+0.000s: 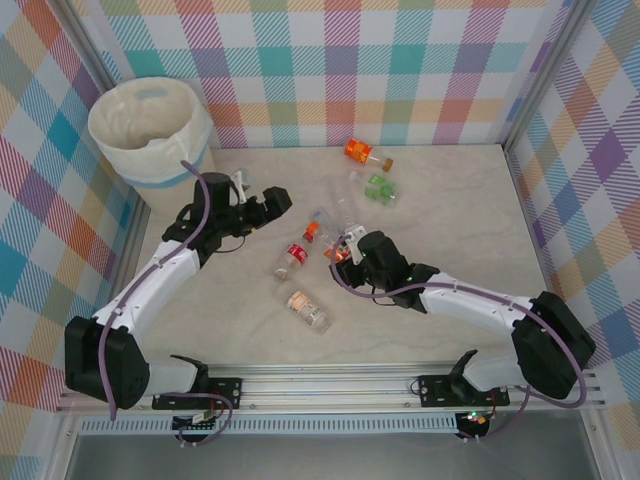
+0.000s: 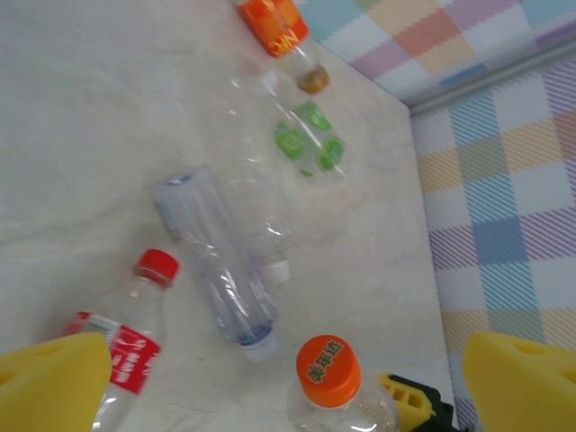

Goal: Put the plastic bottles in the bin

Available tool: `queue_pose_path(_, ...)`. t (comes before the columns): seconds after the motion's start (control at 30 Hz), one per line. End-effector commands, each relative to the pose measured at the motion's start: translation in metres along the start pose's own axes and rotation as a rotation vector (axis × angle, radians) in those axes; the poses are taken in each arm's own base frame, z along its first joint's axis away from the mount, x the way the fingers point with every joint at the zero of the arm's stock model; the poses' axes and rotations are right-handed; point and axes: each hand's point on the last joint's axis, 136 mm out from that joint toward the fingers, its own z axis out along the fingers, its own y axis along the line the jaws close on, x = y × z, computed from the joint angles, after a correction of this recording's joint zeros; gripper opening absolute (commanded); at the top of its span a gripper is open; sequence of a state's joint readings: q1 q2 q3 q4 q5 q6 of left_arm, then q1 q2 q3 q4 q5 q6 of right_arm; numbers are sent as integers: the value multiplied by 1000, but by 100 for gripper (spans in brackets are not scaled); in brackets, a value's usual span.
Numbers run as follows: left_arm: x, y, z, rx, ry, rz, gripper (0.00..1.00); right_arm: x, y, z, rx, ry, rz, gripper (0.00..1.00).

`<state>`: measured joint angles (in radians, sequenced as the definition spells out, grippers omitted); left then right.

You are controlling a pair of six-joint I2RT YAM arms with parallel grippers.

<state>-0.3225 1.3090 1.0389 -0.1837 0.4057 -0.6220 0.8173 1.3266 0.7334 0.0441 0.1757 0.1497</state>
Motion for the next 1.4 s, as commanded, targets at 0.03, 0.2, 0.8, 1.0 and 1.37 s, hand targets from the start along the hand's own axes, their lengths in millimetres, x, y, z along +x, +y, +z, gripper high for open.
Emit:
queue_pose_path(0.03,16,-47,17,182,22,61,100,-30,8,-9,-50,-139,69,47)
queue_pose_path(0.2,35,-70,33,259,35,95,100,-43,12,-9,-73,-188,89,47)
queue_pose_path(0.8,35,-56,56,194,37,57,33,-54,32,-10,-182,-223,79,49)
queue_pose_path(1.0,36,-51,55,166,39,55,2,-54,35,-10,-204,-220,77,52)
queue_pose_path(1.37,15,-56,31,125,-72,134,0,-58,34,-25,-203,-241,65,91)
